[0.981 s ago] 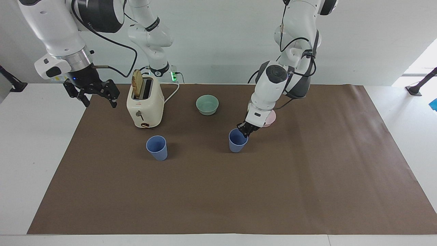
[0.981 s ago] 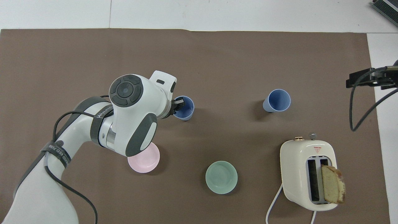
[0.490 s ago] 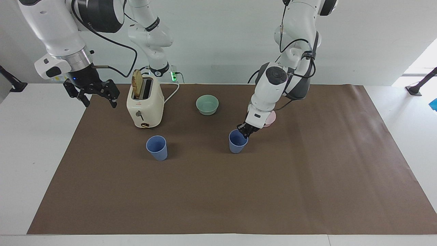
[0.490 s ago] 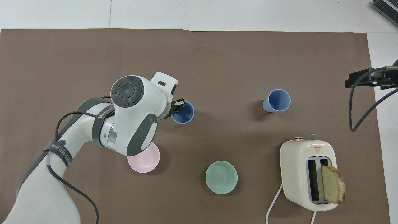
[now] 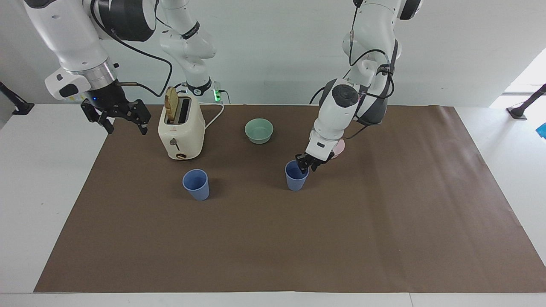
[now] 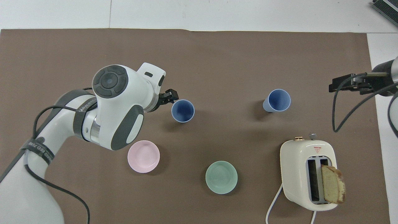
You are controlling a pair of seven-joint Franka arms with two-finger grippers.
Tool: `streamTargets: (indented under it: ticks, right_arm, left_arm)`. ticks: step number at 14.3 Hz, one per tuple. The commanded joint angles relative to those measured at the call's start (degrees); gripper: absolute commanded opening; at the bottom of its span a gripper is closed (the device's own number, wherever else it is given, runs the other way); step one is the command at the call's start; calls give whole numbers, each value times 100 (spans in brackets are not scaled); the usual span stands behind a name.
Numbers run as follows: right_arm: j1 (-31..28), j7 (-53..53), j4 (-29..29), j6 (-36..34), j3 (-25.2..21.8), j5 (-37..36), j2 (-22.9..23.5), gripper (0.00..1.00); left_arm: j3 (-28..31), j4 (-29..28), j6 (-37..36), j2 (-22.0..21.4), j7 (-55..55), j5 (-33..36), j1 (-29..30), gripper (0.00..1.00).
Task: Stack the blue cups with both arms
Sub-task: 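Release the cup with the left gripper while the right gripper reaches the other cup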
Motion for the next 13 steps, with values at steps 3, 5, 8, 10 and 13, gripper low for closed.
streamTargets:
  ticks: [3, 5, 8, 10, 13]
  right_arm:
    - [242, 120, -614, 742, 17, 143, 252, 100]
    - [251, 155, -860, 1156, 17, 353, 411, 100]
    - [330, 111, -1160, 1526, 17, 346, 411, 100]
    - [409, 94, -1195, 1535, 17, 346, 612, 100]
    - [480, 76, -1300, 1922, 17, 345, 833, 100]
  left_arm:
    - [-3, 78, -926, -663, 1228, 96, 802, 100]
    - [-3, 130, -1155, -796, 1598, 88, 1049, 100]
    - [6, 341, -1691, -936, 2379, 96, 1401, 100]
    - [6, 455, -1955, -1007, 2802, 96, 1664, 100]
    - [6, 509, -2359, -1235, 3373, 114, 1893, 100]
